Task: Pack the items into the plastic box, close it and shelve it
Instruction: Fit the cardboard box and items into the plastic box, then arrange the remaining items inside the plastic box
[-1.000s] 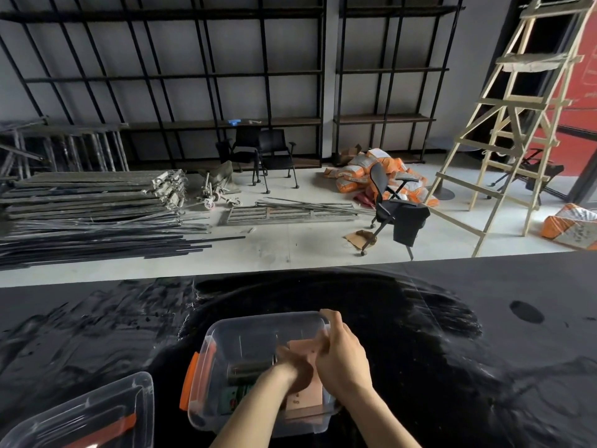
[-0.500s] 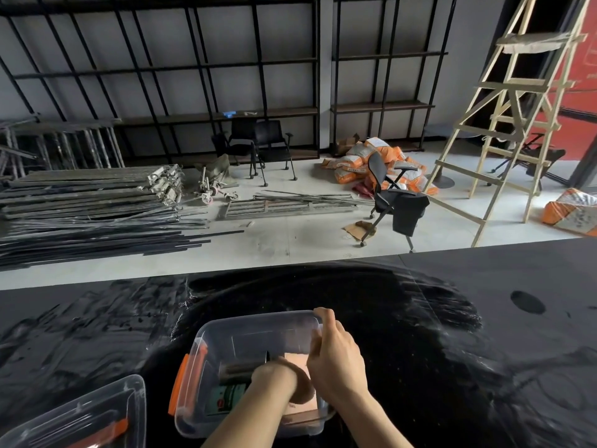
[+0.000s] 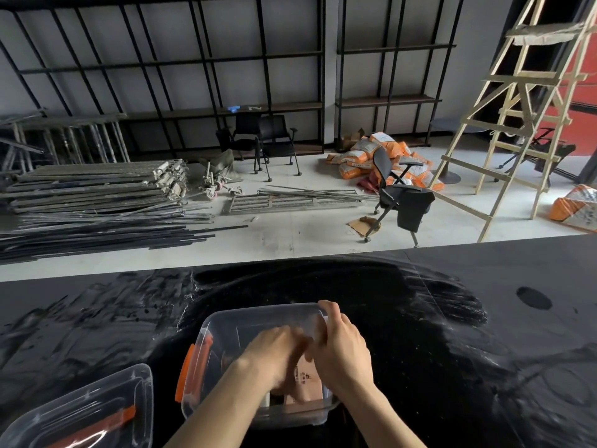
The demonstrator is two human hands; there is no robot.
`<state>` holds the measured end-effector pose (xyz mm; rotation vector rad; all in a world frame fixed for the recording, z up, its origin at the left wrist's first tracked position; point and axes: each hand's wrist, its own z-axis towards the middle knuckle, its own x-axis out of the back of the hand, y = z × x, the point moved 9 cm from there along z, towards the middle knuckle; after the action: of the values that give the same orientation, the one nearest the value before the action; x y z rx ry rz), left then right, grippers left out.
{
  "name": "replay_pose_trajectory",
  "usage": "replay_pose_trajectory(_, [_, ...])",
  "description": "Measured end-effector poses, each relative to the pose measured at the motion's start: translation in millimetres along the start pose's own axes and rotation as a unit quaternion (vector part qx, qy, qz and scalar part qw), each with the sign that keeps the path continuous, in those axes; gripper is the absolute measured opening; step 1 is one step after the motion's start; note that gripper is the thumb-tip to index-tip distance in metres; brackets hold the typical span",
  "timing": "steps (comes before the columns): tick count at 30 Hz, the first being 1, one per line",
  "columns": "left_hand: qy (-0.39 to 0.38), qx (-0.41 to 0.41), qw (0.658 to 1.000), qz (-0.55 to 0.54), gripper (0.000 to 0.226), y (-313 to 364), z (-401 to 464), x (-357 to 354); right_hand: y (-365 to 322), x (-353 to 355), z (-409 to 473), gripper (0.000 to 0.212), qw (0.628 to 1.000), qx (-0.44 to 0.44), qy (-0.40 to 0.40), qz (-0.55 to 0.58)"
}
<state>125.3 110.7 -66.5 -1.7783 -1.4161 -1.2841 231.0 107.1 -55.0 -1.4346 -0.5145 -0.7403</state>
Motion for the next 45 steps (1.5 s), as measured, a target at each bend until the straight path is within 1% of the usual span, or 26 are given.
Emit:
replay_pose_trajectory(2, [-0.061,0.003,0.998,0.024,0.058,1.9,1.8,-16.2,1.9,2.2,3.5,0.044,1.000,0.005,-0.005,0.013])
replay_pose_trajectory(3, [-0.065,-0.006,0.997,0.043,0.056,4.2,3.2,-20.6,6.3,5.4,7.0,0.049,0.999,0.000,-0.004,0.041])
replay_pose_trajectory(5, [-0.035,-0.014,0.998,0.054,0.045,3.1,3.7,-23.2,26.2,16.8,16.0,0.054,0.995,-0.024,0.023,0.094])
replay_pose_trajectory(6, [-0.009,-0.013,0.998,0.060,0.039,0.8,3.5,-22.9,40.3,23.8,19.7,0.054,0.994,-0.036,0.046,0.088])
replay_pose_trajectory(7, [0.018,-0.015,0.997,0.074,0.036,-0.4,3.6,-21.6,55.1,29.0,21.2,0.054,0.995,-0.048,0.063,0.054])
replay_pose_trajectory(8, [0.036,-0.024,0.995,0.095,0.037,0.8,4.1,-21.2,69.5,29.8,20.5,0.054,0.996,-0.060,0.064,-0.002])
replay_pose_trajectory(9, [0.044,-0.036,0.991,0.117,0.042,3.5,5.2,-22.2,83.3,25.0,18.2,0.056,0.994,-0.069,0.044,-0.072])
replay_pose_trajectory(11, [0.048,-0.056,0.987,0.145,0.056,9.7,8.6,-22.9,106.6,3.7,10.1,0.066,0.978,-0.059,-0.028,-0.200])
replay_pose_trajectory(13, [0.044,-0.064,0.985,0.152,0.067,11.8,12.2,-23.1,122.1,-16.2,-0.3,0.080,0.962,-0.038,-0.074,-0.260])
replay_pose_trajectory(15, [0.038,-0.065,0.986,0.150,0.075,11.4,15.9,-26.2,128.3,-24.0,-6.2,0.086,0.957,-0.029,-0.068,-0.282])
replay_pose_trajectory(19, [0.031,-0.073,0.983,0.166,0.086,13.2,21.8,-31.3,127.6,-25.8,-5.9,0.084,0.953,-0.028,-0.053,-0.299])
replay_pose_trajectory(24, [0.021,-0.065,0.979,0.190,0.092,18.0,24.1,-29.6,128.1,-24.6,-7.9,0.083,0.952,-0.027,-0.051,-0.300])
replay_pose_trajectory(26, [0.006,-0.058,0.983,0.172,0.090,16.3,22.4,-29.8,127.8,-25.0,-8.4,0.084,0.952,-0.028,-0.053,-0.299])
replay_pose_trajectory(29, [-0.008,-0.057,0.986,0.154,0.078,12.0,19.5,-28.5,127.7,-24.4,-7.7,0.083,0.952,-0.032,-0.054,-0.298])
replay_pose_trajectory(32, [0.005,-0.055,0.986,0.160,0.074,13.6,19.1,-26.5,126.9,-23.8,-8.1,0.082,0.955,-0.030,-0.050,-0.291])
replay_pose_trajectory(38, [0.017,-0.059,0.982,0.176,0.079,15.0,22.1,-32.5,128.5,-24.7,-8.6,0.082,0.953,-0.031,-0.047,-0.297])
replay_pose_trajectory(45, [0.019,-0.062,0.979,0.195,0.091,18.5,25.1,-29.7,129.4,-23.7,-10.2,0.082,0.953,-0.031,-0.047,-0.297])
